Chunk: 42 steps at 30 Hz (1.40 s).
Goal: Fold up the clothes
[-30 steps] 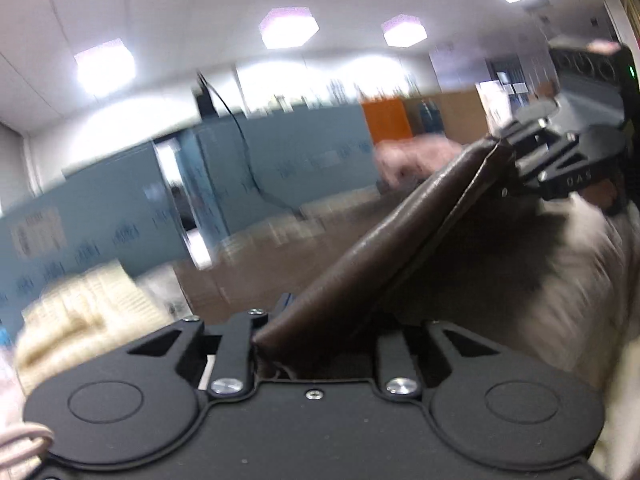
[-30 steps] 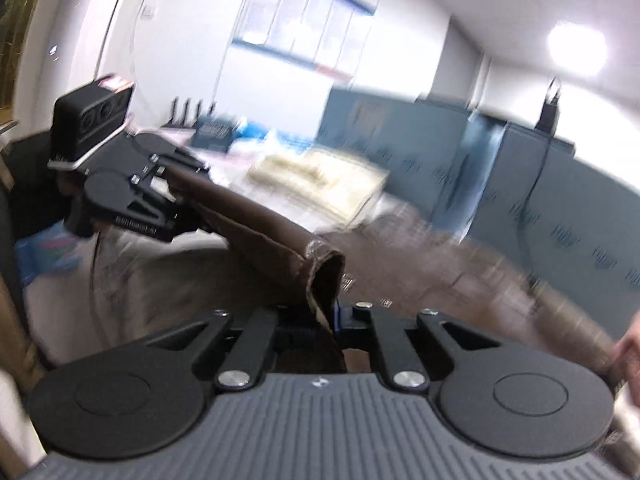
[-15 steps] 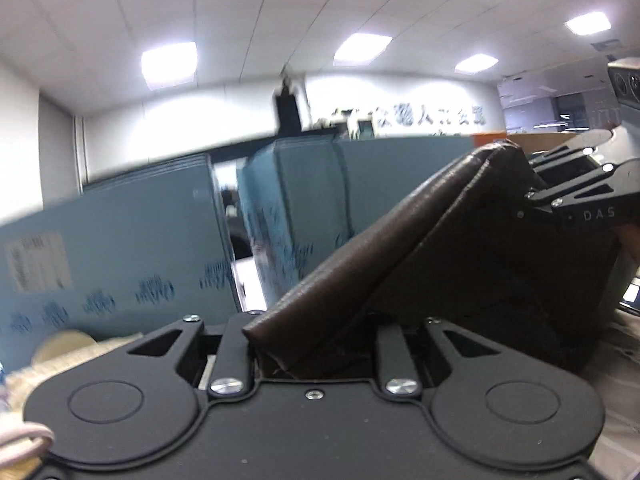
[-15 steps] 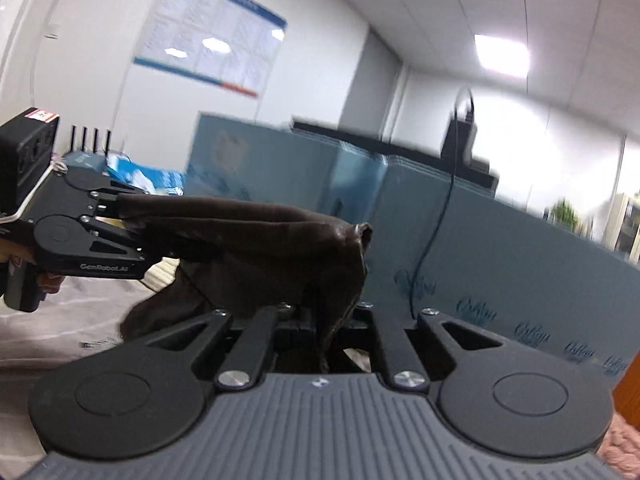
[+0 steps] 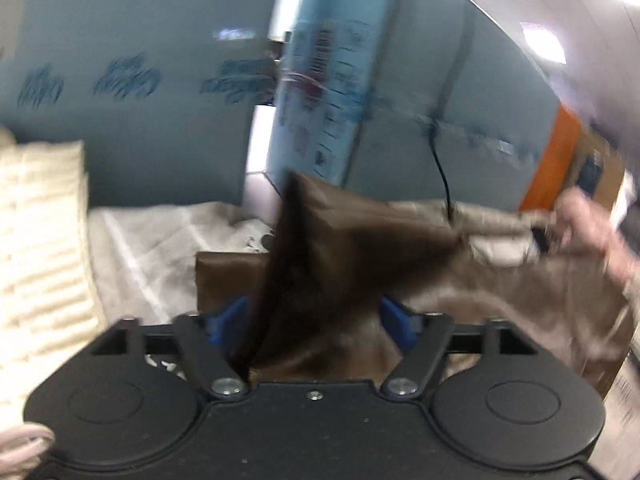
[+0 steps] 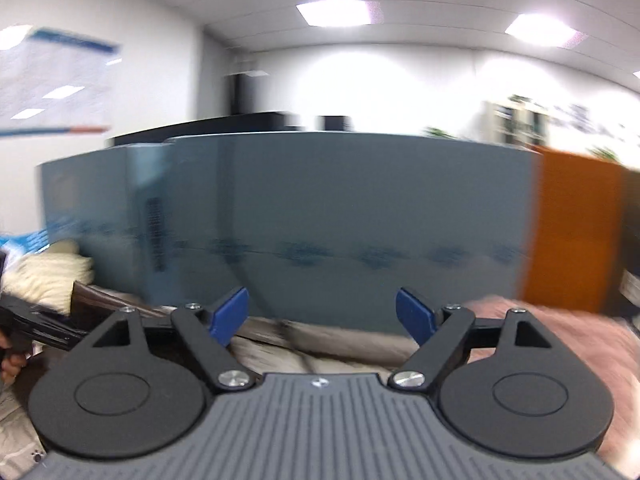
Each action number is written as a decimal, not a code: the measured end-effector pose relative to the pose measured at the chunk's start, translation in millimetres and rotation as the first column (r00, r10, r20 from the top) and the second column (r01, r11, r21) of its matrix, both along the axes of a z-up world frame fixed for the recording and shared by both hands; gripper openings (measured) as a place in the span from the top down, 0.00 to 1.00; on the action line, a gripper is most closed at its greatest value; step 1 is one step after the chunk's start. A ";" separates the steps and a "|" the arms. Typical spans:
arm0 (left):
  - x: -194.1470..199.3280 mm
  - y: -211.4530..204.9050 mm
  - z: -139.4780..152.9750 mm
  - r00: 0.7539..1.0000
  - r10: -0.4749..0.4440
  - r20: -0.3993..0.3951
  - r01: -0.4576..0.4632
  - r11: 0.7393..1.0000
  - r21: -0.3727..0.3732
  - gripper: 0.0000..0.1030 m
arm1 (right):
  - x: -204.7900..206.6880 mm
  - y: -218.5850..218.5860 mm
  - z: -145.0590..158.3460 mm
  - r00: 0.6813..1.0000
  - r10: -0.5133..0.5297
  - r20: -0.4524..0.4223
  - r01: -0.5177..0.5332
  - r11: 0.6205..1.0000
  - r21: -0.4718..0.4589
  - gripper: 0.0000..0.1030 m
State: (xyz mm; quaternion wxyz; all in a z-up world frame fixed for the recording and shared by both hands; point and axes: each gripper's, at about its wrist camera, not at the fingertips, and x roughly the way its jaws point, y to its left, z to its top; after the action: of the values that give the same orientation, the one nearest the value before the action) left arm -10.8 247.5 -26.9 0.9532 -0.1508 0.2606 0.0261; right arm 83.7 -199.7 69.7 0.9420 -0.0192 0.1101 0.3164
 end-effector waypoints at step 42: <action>-104.3 -67.6 4.8 0.970 0.187 0.154 -0.184 0.982 -0.033 0.00 | -72.1 9.1 -52.4 0.971 -0.125 -0.206 0.211 0.853 0.477 0.94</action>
State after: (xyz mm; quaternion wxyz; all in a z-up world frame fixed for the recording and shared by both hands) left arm -115.1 179.8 -22.2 0.9626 -0.1849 0.1702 0.1009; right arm 11.6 -190.7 17.3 0.9268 0.2593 0.1052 0.2505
